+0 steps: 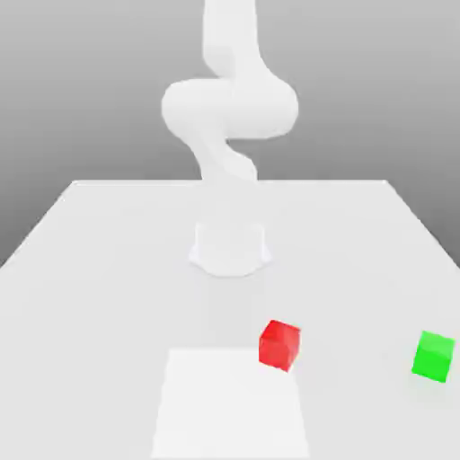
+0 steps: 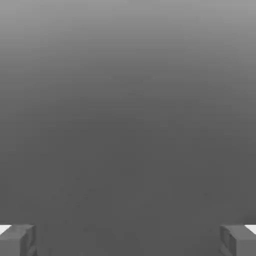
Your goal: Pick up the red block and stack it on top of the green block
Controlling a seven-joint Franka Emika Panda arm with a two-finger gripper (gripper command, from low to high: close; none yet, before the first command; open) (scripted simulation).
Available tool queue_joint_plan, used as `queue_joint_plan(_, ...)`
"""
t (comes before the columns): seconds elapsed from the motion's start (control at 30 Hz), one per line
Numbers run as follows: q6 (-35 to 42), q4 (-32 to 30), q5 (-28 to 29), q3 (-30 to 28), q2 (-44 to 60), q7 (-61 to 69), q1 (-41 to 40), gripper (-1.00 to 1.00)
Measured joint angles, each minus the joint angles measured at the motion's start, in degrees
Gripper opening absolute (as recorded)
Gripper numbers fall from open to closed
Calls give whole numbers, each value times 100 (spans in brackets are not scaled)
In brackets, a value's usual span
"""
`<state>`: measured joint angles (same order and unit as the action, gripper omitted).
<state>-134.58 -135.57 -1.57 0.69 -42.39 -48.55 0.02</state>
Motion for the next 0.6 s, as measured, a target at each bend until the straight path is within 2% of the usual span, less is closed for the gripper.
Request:
queue_joint_plan(0.43,-1766,-2388,-621,965,2208,-2035,33,0)
queue_joint_plan(0.53,-2327,-2980,-568,1300,2922,-2744,-6,0)
queue_joint_plan(0.6,-2943,-3172,-193,1381,3732,-3339,-42,0)
